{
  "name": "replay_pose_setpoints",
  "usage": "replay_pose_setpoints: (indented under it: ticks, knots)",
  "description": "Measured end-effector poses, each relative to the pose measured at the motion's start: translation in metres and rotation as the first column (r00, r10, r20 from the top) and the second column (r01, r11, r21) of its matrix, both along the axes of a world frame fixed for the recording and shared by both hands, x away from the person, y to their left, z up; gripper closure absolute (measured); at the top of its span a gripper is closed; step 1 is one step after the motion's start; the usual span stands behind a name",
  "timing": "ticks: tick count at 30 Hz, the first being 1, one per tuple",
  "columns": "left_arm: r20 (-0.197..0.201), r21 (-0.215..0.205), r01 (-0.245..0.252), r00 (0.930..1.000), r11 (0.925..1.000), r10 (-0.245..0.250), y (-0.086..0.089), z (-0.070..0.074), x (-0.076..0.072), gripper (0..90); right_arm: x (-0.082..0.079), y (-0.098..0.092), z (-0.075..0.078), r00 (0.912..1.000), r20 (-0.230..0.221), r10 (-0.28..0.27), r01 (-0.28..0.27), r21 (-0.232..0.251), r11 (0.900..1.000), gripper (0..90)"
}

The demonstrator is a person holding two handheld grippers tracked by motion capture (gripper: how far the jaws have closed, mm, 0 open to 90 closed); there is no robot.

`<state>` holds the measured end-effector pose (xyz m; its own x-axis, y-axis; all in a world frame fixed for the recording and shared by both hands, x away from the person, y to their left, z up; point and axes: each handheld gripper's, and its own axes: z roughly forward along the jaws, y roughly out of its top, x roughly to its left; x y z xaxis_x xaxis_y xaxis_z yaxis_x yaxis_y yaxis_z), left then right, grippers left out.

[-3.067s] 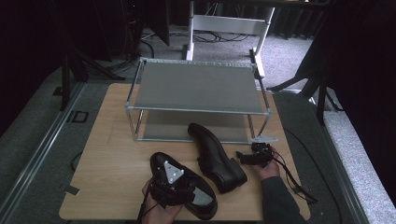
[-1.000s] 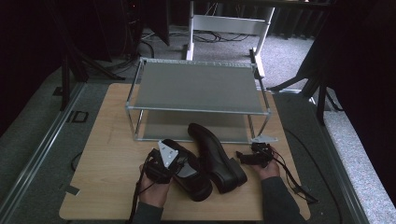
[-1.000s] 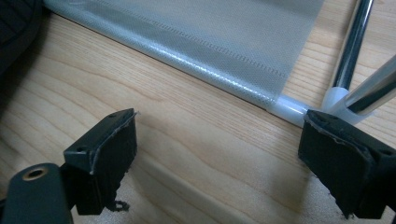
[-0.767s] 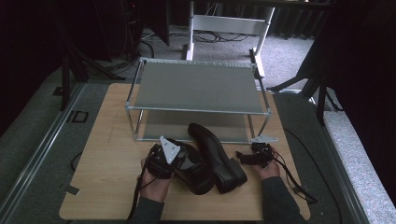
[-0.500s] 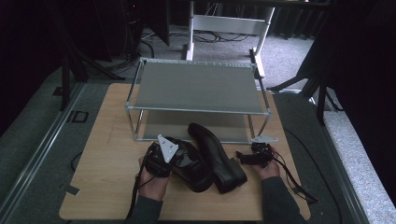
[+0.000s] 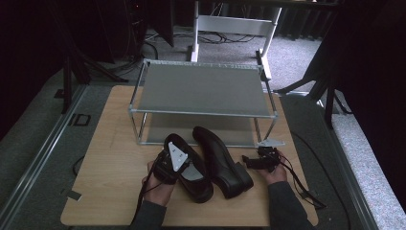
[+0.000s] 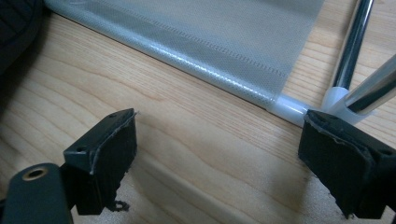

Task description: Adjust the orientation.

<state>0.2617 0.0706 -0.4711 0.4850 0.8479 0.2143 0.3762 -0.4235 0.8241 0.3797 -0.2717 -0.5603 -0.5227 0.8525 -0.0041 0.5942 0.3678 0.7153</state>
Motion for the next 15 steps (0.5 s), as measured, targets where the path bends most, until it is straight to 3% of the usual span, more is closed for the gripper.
replay_pose_setpoints:
  ticks: [4,7,9,11,15]
  knots:
    - [-0.008,0.022,0.027,0.9996,0.9994,-0.026,-0.002,-0.008,-0.006,76.5,0.0,0.0,0.0,1.0,-0.001,0.0,0.0,0.0,1.0,11.1]
    - [-0.028,0.007,0.032,0.9991,0.9994,-0.032,-0.002,-0.013,-0.008,71.6,0.0,0.0,0.0,1.0,0.0,0.002,-0.002,0.0,1.0,11.1]
    - [-0.039,-0.034,0.028,0.9988,0.999,-0.029,-0.002,-0.018,-0.008,65.5,0.0,0.0,0.0,1.0,0.0,0.004,-0.004,0.0,1.0,11.1]
    - [-0.045,-0.043,0.023,0.9987,0.9988,-0.025,-0.002,-0.018,-0.007,61.1,0.0,0.0,0.0,1.0,0.0,0.005,-0.005,0.0,1.0,11.1]
    - [-0.114,-0.083,0.013,0.9933,0.9964,-0.022,0.001,-0.019,-0.004,51.9,0.0,0.0,0.0,1.0,0.0,0.005,-0.005,-0.001,1.0,11.0]
